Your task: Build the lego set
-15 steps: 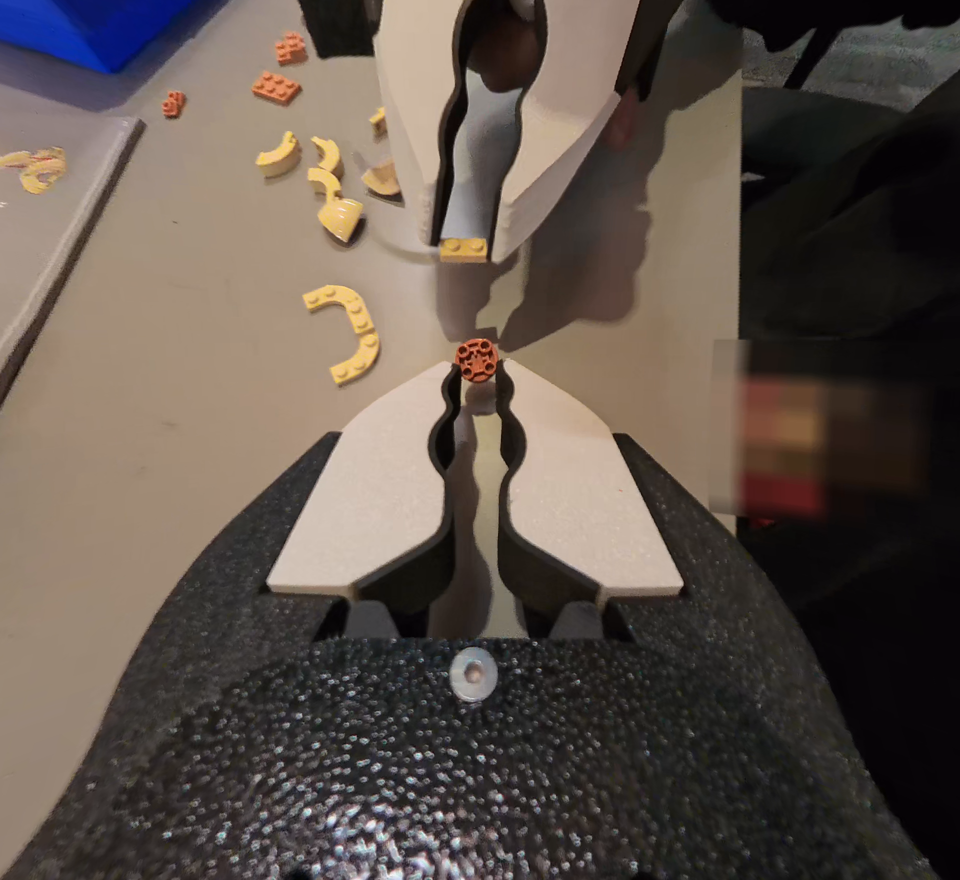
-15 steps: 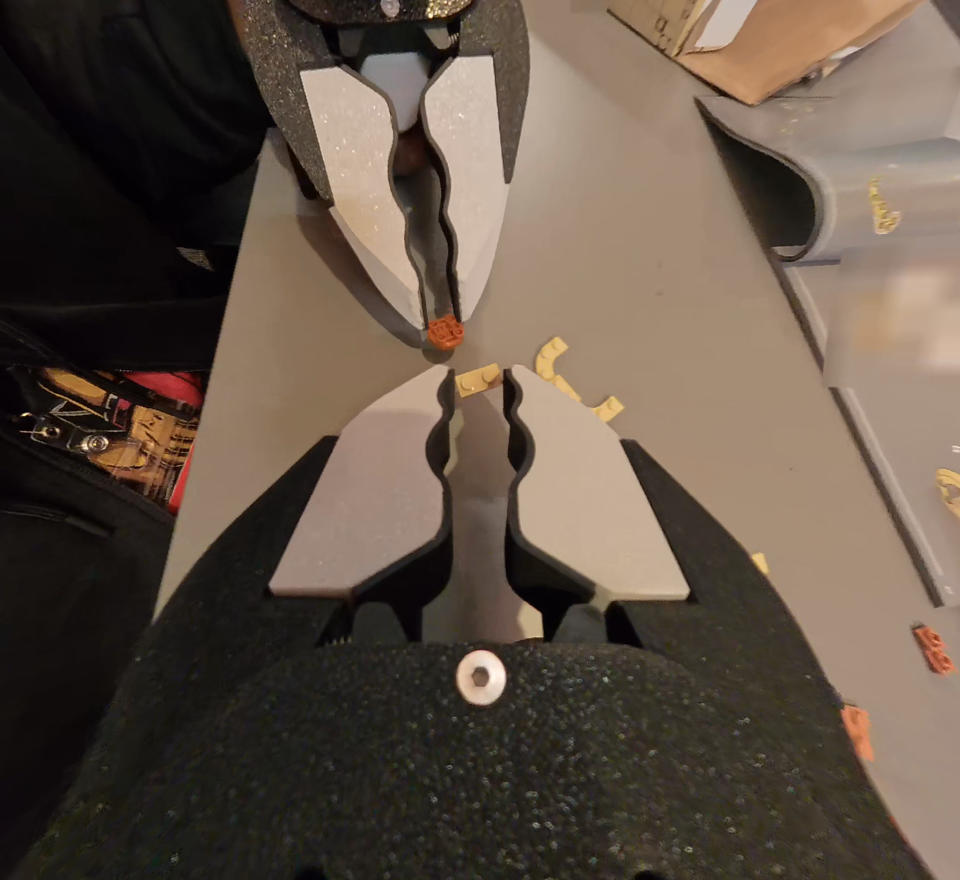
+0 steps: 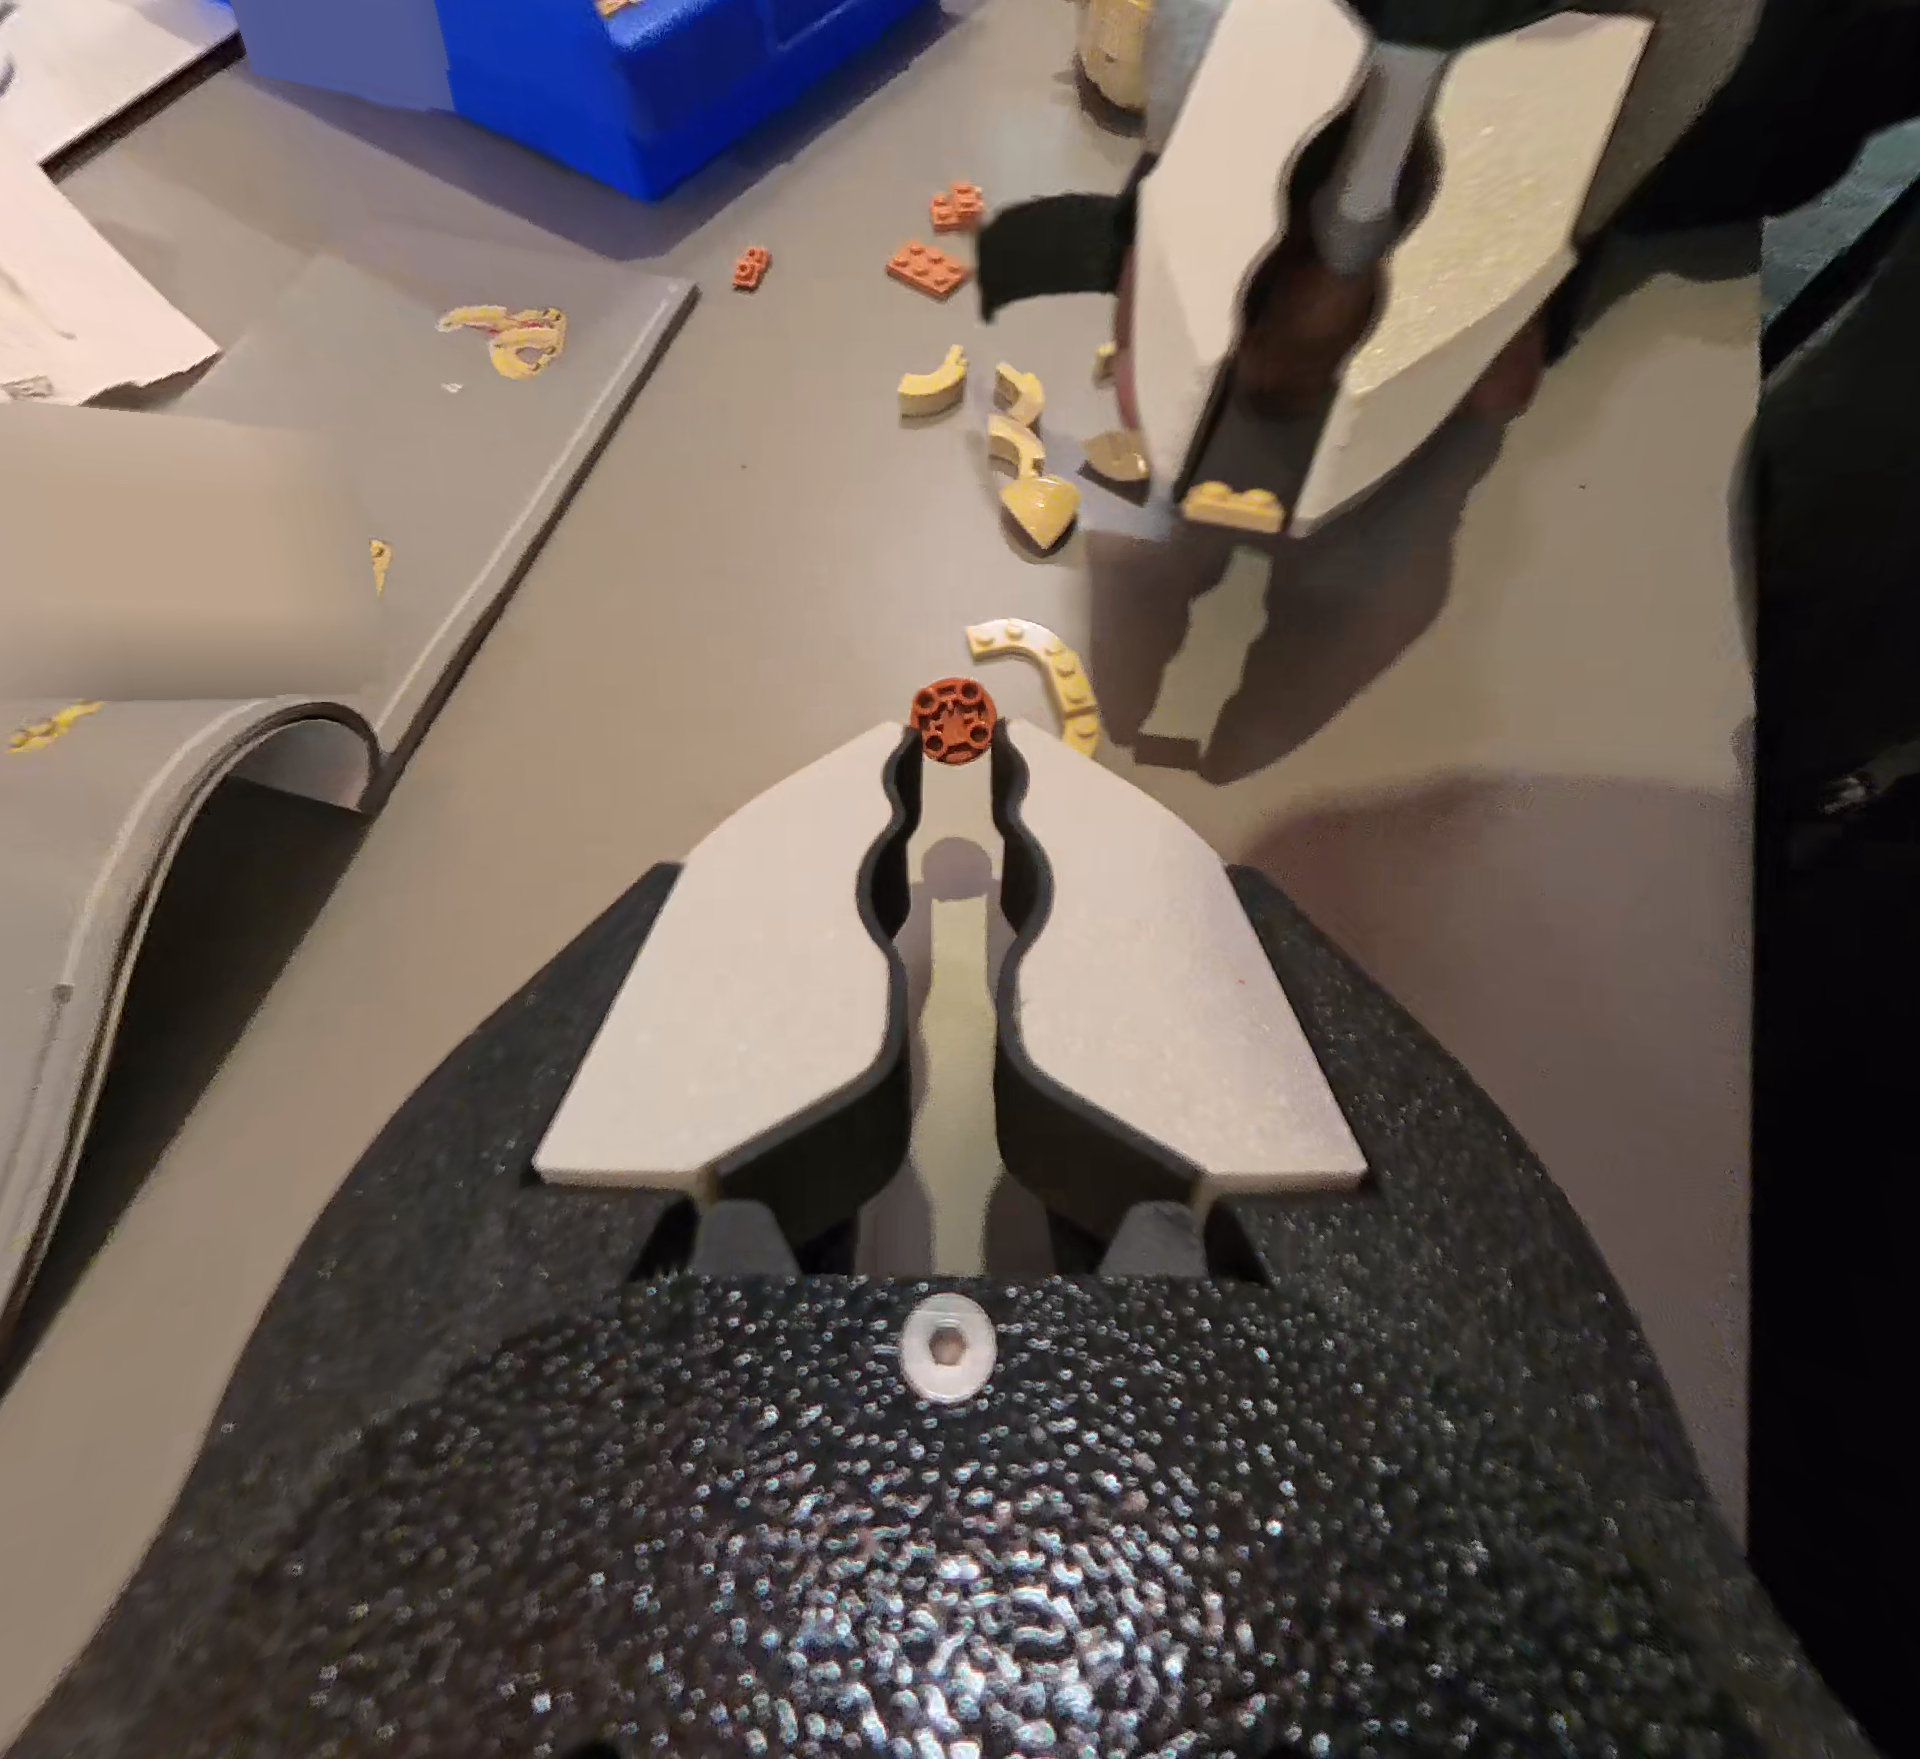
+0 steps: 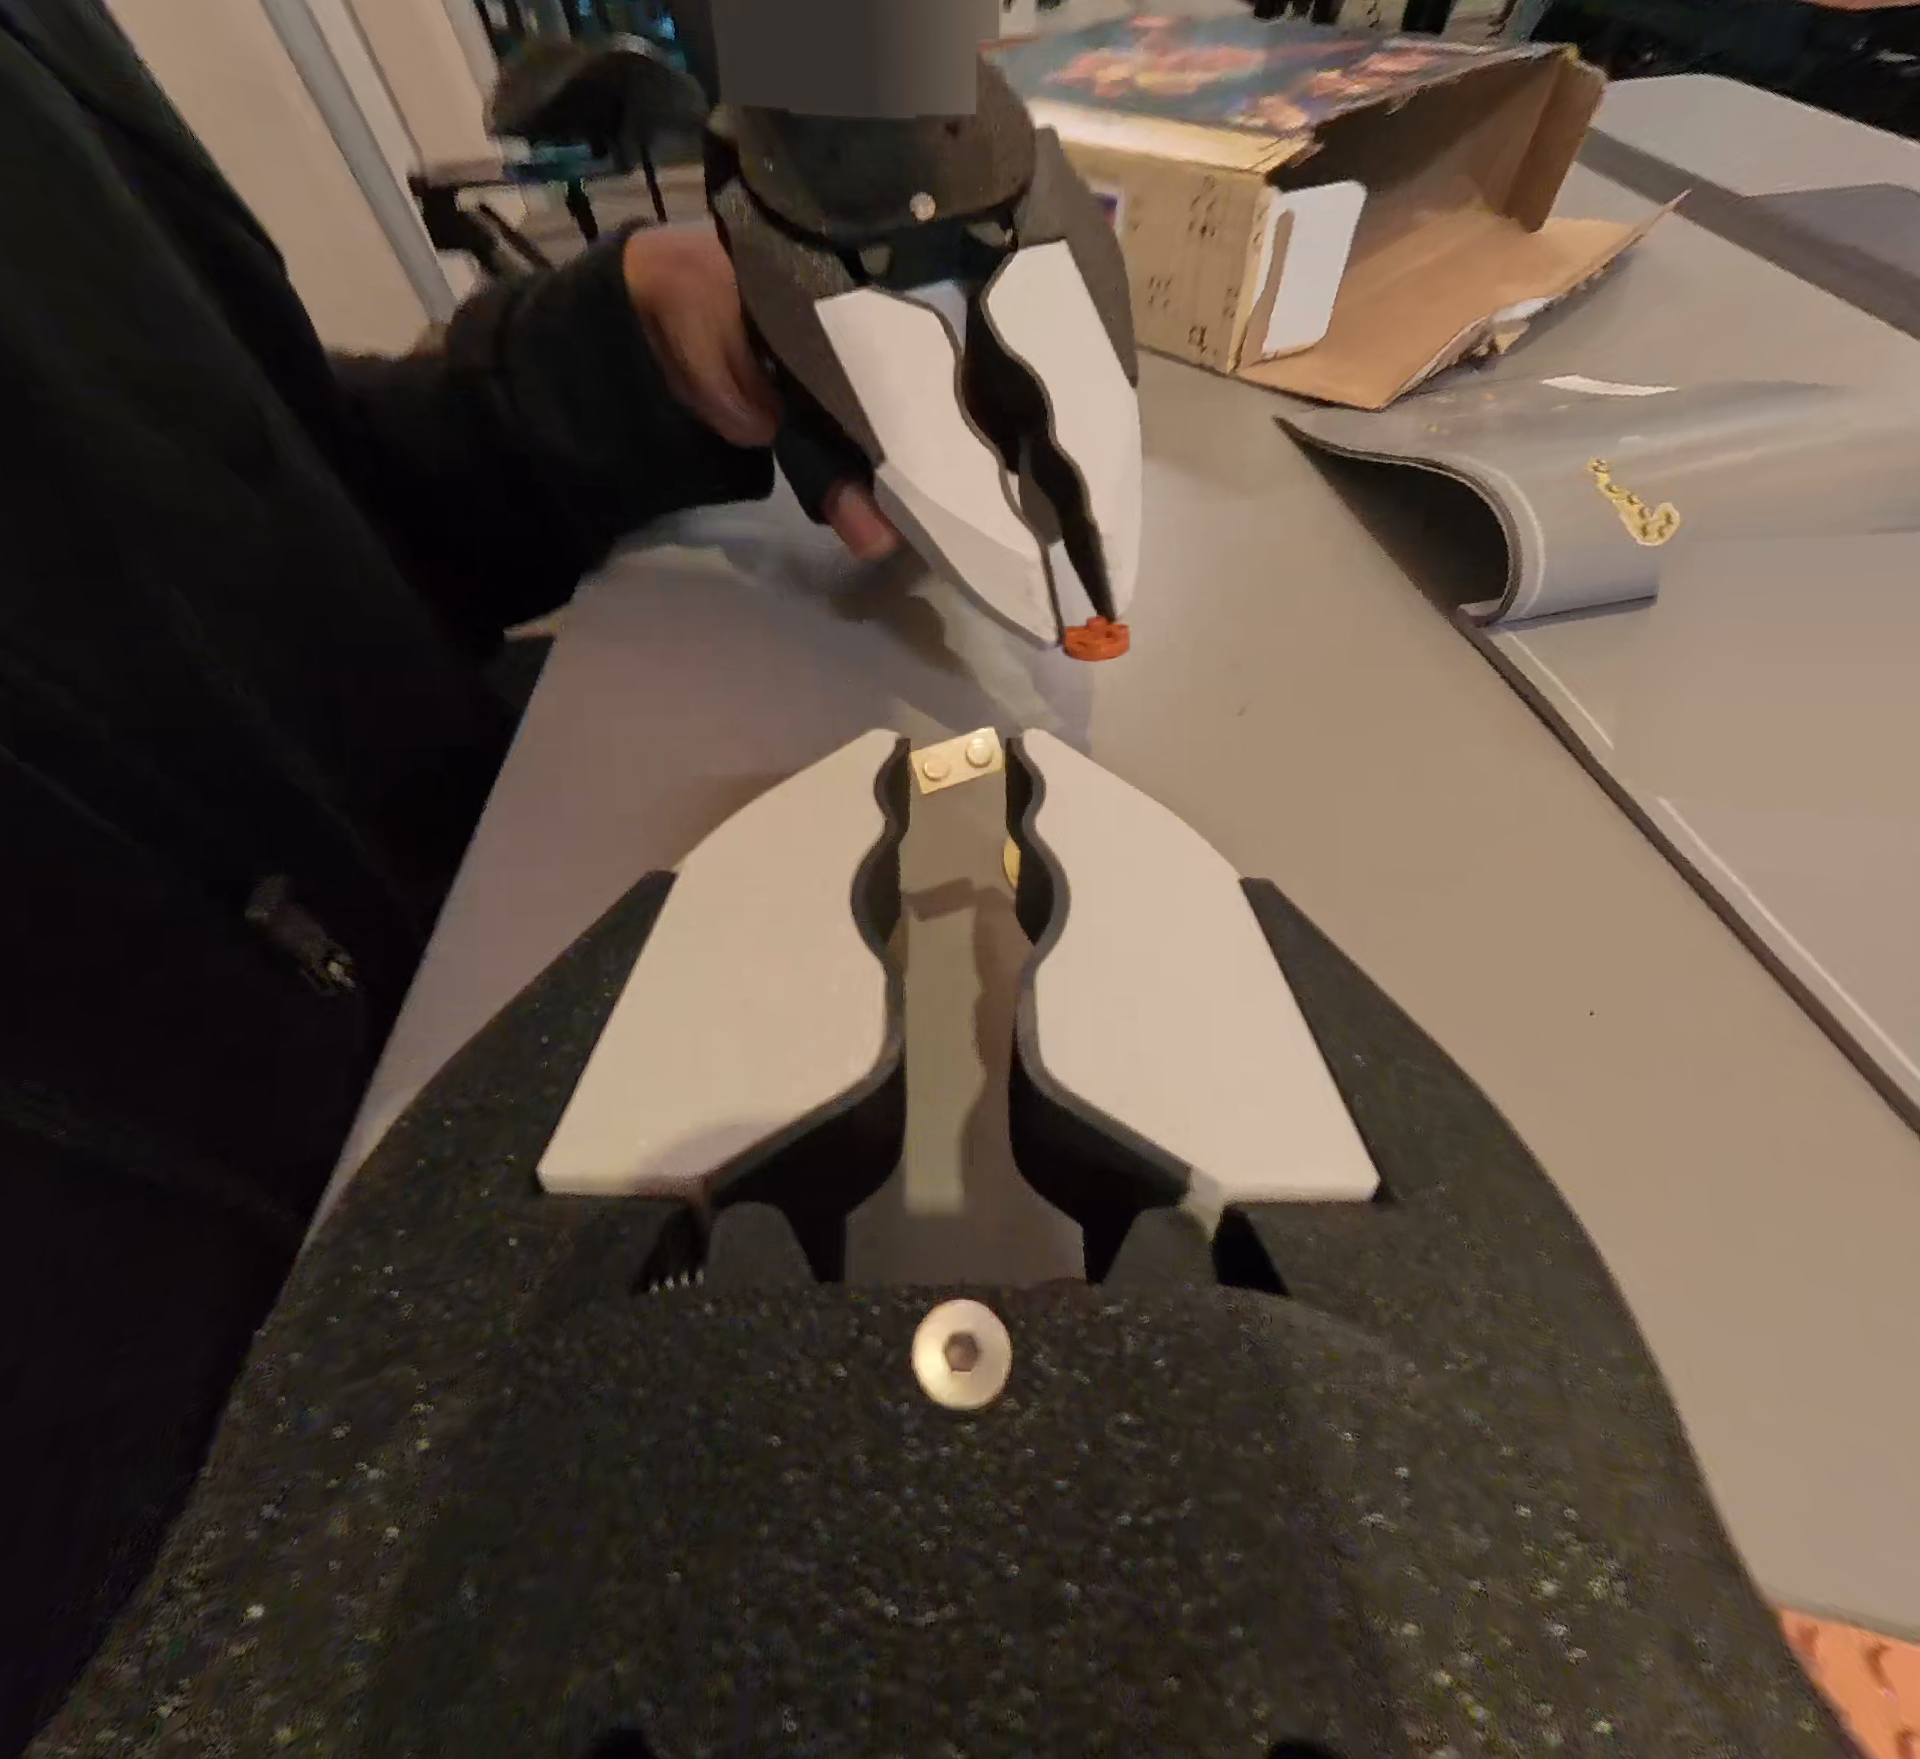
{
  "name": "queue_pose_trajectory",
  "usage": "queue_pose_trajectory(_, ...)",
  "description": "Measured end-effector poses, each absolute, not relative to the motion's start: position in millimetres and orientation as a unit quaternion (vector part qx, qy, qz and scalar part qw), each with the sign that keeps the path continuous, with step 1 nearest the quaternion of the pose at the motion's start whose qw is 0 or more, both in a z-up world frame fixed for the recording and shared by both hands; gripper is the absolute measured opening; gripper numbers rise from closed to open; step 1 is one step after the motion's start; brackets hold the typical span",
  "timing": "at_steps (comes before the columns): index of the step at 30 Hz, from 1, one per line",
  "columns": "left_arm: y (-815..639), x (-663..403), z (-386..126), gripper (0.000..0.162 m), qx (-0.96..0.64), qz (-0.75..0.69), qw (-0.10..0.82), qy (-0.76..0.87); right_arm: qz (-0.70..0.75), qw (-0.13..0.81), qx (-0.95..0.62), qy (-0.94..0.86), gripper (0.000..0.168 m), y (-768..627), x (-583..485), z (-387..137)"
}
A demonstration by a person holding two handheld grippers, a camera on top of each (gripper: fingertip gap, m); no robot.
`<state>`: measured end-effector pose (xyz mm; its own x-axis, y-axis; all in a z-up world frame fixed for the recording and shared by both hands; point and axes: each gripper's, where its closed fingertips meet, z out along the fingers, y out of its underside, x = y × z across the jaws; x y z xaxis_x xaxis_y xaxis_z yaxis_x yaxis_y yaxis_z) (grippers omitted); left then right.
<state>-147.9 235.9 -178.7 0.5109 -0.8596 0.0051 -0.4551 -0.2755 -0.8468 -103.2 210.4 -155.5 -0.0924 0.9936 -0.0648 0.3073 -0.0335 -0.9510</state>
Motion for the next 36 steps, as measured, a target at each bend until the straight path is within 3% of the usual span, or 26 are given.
queue_pose_trajectory(10,226.9,-136.2,-151.1,0.012,-0.738,-0.196,0.493,0.417,0.417,0.456,-0.556,-0.555,0.017,213.2,-84.8,-139.7)
queue_pose_trajectory(23,185.8,-112.9,-131.4,0.012,-0.710,-0.196,0.522,0.430,0.382,0.542,-0.524,-0.535,0.017,199.6,-71.2,-121.0)
queue_pose_trajectory(27,185.5,-109.3,-129.5,0.012,-0.712,-0.205,0.524,0.420,0.483,0.505,-0.515,-0.497,0.017,193.8,-70.8,-106.9)
queue_pose_trajectory(32,184.6,-89.8,-113.3,0.012,-0.693,-0.283,0.528,0.400,0.728,0.356,-0.463,-0.359,0.017,193.4,-53.3,-71.1)
queue_pose_trajectory(36,185.9,-76.1,-106.5,0.012,-0.687,-0.333,0.516,0.389,0.762,0.325,-0.456,-0.324,0.017,200.7,-47.3,-69.7)
